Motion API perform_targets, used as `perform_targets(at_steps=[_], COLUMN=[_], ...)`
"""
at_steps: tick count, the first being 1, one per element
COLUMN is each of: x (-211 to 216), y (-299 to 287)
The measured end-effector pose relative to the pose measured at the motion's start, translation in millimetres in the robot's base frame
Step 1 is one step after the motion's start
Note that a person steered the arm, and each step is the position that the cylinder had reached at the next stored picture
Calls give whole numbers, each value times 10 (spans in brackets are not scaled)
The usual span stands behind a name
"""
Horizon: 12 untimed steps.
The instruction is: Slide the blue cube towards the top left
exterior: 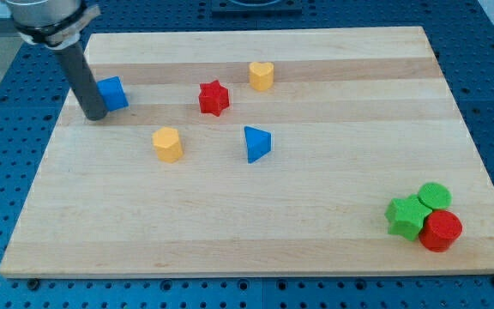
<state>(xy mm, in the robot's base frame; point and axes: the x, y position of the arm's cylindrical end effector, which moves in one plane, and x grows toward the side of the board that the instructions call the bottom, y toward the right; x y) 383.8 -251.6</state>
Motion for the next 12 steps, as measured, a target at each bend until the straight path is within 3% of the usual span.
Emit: perform_targets(at_steps=[3, 6, 7, 9, 12], x=[161, 33, -120, -860, -1002], y=[0, 344, 313, -45, 37])
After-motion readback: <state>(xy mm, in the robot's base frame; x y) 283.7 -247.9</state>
